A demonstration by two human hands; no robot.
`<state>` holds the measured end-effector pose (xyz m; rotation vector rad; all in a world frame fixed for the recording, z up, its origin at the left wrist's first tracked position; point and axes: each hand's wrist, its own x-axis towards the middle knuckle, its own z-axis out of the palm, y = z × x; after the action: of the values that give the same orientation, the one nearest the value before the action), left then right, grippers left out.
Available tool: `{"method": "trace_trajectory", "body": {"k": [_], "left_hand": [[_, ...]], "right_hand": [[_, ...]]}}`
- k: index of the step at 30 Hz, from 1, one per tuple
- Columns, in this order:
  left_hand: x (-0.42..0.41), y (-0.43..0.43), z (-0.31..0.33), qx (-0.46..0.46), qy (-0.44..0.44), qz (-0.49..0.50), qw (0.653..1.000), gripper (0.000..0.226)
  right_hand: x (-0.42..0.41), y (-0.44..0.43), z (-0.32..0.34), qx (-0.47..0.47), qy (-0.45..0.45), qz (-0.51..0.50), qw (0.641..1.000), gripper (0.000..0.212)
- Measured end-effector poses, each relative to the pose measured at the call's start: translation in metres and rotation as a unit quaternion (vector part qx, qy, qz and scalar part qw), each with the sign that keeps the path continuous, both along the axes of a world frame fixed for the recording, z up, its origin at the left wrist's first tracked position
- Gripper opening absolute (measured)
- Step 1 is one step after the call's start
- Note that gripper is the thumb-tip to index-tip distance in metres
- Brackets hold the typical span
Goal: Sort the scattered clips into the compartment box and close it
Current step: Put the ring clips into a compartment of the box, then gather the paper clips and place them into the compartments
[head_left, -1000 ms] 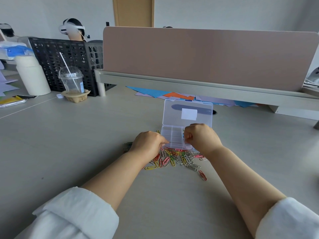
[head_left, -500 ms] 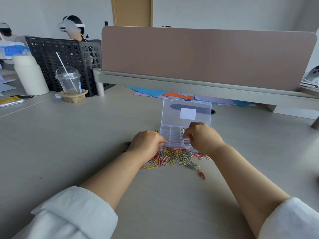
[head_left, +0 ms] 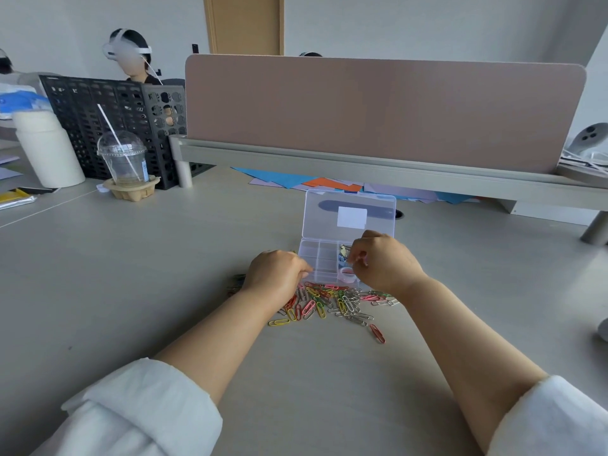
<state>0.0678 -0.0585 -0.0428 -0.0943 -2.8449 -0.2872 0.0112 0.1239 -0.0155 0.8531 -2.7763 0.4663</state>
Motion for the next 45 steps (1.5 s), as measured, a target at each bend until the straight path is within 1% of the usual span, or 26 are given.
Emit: {"method": "trace_trajectory", "body": {"k": [1,4,6,9,11,13,16,18,20,23,25,27,29,31,33,34,36,37,38,39,41,42,43,44,45], "left_hand": [[-0.002,0.000,0.001,-0.002,-0.001,0.006,1.000,0.028],[-0.015,0.000,-0.001,-0.004,-0.011,0.017,1.000,0.028],[-0.023,0.000,-0.004,0.011,-0.013,0.010,1.000,0.030],[-0.027,0.000,-0.005,0.097,-0.026,-0.014,0.995,0.041],[-0.027,-0.003,-0.004,0.104,-0.059,-0.012,0.993,0.048],[-0.027,-0.010,-0.006,0.081,-0.108,0.014,0.991,0.051],[-0.025,-0.018,-0.007,0.034,-0.171,0.038,0.984,0.050],[-0.021,-0.018,-0.008,0.028,-0.176,0.028,0.984,0.048],[-0.015,-0.016,-0.007,0.052,-0.172,0.015,0.984,0.048],[-0.006,-0.010,-0.007,0.074,-0.152,-0.007,0.986,0.045],[0.002,-0.003,-0.009,0.081,-0.149,-0.033,0.985,0.044],[0.011,0.006,-0.010,0.094,-0.158,-0.062,0.981,0.045],[0.018,0.017,-0.009,0.131,-0.161,-0.088,0.974,0.047],[0.025,0.028,-0.006,0.197,-0.152,-0.106,0.963,0.047],[0.030,0.032,-0.004,0.252,-0.124,-0.107,0.954,0.047],[0.032,0.030,-0.003,0.255,-0.104,-0.099,0.956,0.047],[0.035,0.017,-0.001,0.206,-0.073,-0.047,0.975,0.049],[0.037,0.006,0.001,0.161,-0.077,-0.005,0.984,0.052],[0.039,-0.006,0.002,0.110,-0.098,0.039,0.988,0.058],[0.044,-0.018,0.002,0.067,-0.132,0.079,0.986,0.066],[0.054,-0.037,0.000,0.020,-0.202,0.119,0.972,0.082],[0.060,-0.042,0.000,0.008,-0.226,0.111,0.968,0.092],[0.064,-0.043,-0.001,-0.003,-0.241,0.088,0.967,0.106],[0.067,-0.041,0.000,-0.010,-0.248,0.056,0.967,0.124],[0.068,-0.039,0.000,-0.014,-0.254,0.024,0.967,0.140]], "right_hand": [[0.000,0.002,0.001,-0.004,-0.014,0.009,1.000,0.015],[-0.002,0.004,0.000,0.043,-0.045,0.027,0.998,0.013],[-0.007,0.004,-0.003,0.045,-0.031,0.006,0.998,0.012],[-0.014,0.003,-0.009,0.036,-0.004,-0.033,0.999,0.017],[-0.015,0.004,-0.011,0.038,0.004,-0.042,0.998,0.020],[-0.015,0.007,-0.011,0.007,0.004,-0.049,0.999,0.024],[-0.016,0.014,-0.010,-0.060,0.012,-0.094,0.994,0.027],[-0.014,0.020,-0.012,-0.091,-0.003,-0.117,0.989,0.026],[-0.007,0.028,-0.017,-0.110,-0.020,-0.118,0.987,0.025],[0.004,0.043,-0.024,-0.112,-0.033,-0.121,0.986,0.026],[0.012,0.052,-0.026,-0.113,-0.058,-0.129,0.983,0.028],[0.022,0.056,-0.028,-0.093,-0.116,-0.107,0.983,0.034],[0.033,0.052,-0.030,-0.032,-0.167,-0.057,0.984,0.044],[0.042,0.039,-0.032,0.027,-0.172,-0.015,0.985,0.050],[0.051,0.024,-0.034,0.057,-0.166,0.018,0.984,0.052],[0.055,0.019,-0.034,0.063,-0.163,0.035,0.984,0.053],[0.060,0.015,-0.032,0.033,-0.176,0.058,0.982,0.056],[0.061,0.016,-0.030,0.002,-0.190,0.063,0.980,0.060],[0.061,0.020,-0.029,-0.018,-0.199,0.070,0.977,0.066],[0.060,0.024,-0.028,-0.011,-0.198,0.074,0.977,0.077],[0.057,0.031,-0.030,0.067,-0.179,0.070,0.979,0.104],[0.055,0.032,-0.032,0.107,-0.169,0.069,0.977,0.115],[0.054,0.030,-0.034,0.131,-0.164,0.071,0.975,0.121],[0.053,0.026,-0.036,0.140,-0.161,0.076,0.974,0.121],[0.053,0.021,-0.038,0.141,-0.159,0.084,0.974,0.117]]}}
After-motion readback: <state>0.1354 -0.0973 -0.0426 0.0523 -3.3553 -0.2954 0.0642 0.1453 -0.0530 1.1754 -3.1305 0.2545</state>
